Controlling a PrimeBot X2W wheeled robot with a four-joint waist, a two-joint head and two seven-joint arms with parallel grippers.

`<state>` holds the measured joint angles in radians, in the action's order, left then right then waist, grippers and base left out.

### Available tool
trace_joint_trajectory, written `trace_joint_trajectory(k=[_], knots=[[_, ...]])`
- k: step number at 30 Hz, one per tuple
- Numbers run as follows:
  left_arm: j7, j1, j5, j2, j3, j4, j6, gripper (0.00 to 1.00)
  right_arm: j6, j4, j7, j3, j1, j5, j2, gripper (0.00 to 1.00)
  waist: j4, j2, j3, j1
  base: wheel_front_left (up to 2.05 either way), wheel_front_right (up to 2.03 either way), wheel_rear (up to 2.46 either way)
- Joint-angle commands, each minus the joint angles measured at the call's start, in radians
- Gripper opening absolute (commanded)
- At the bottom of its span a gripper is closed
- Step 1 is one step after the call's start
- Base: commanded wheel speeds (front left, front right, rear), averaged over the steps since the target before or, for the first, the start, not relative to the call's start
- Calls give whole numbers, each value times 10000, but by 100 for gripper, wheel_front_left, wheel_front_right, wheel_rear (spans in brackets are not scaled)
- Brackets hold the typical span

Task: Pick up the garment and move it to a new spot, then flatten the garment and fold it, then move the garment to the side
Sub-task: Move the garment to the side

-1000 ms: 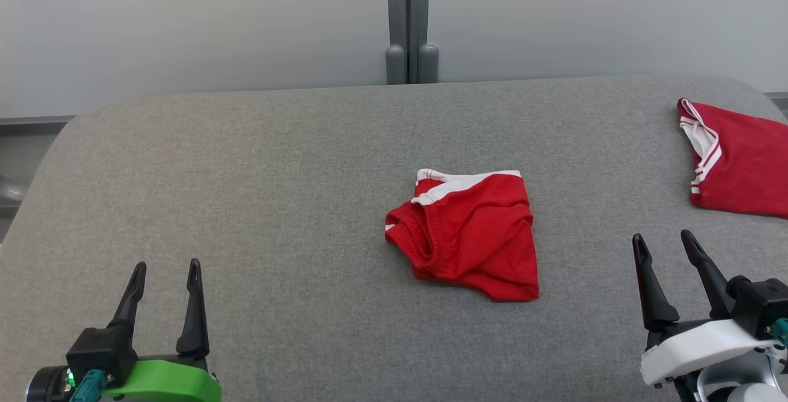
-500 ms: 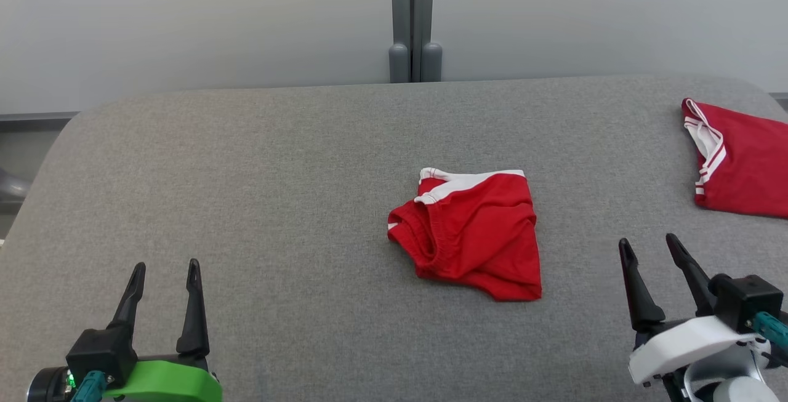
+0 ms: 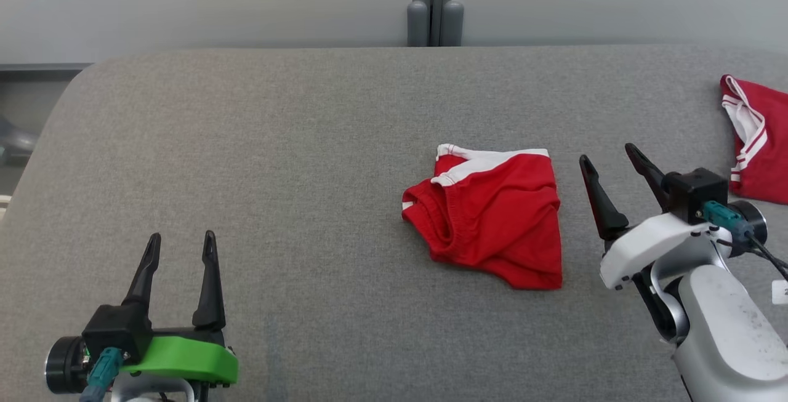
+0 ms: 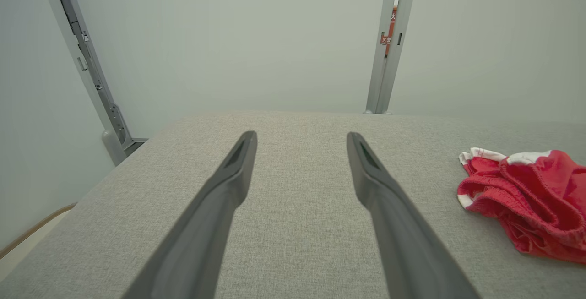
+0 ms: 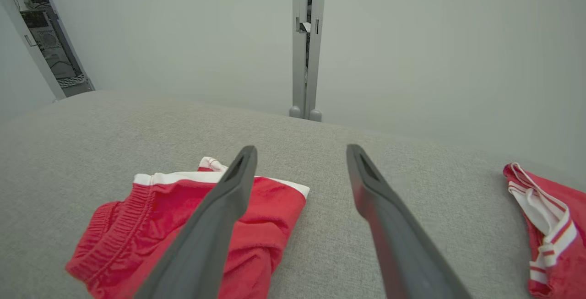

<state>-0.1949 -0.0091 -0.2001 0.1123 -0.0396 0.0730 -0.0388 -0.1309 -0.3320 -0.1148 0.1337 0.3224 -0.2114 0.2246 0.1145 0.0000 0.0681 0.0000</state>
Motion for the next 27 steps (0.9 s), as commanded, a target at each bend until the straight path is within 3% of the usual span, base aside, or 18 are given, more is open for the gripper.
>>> trace_joint_trajectory(k=[1, 10, 22, 24, 25, 27], knots=[[-82, -217, 5, -4, -52, 74, 30, 100, 8, -381, -84, 52, 299, -32, 37, 100, 331, 0, 389, 0, 0, 0, 0], [-380, -839, 17, -217, -441, 432, 62, 100, 8, -2933, -305, 346, 1388, -239, -16, 100, 837, 0, 1227, 0, 0, 0, 0], [-624, -1424, -45, -392, -766, 957, 135, 100, 11, -5624, -566, 884, 2029, -840, -745, 100, 1085, 0, 1727, 0, 0, 0, 0], [-641, -1491, -65, -410, -785, 1026, 160, 100, 2, -5913, -606, 1008, 1990, -1099, -925, 13, 1089, 0, 1734, 0, 0, 0, 0], [-654, -1512, -68, -419, -795, 1043, 174, 100, 3, -5970, -687, 1027, 2016, -1159, -926, 0, 1084, 0, 1736, 0, 0, 0, 0], [-676, -1536, -81, -435, -797, 1074, 198, 100, 14, -6097, -818, 1085, 2104, -1262, -831, 0, 1029, 0, 1739, 0, 0, 0, 0]])
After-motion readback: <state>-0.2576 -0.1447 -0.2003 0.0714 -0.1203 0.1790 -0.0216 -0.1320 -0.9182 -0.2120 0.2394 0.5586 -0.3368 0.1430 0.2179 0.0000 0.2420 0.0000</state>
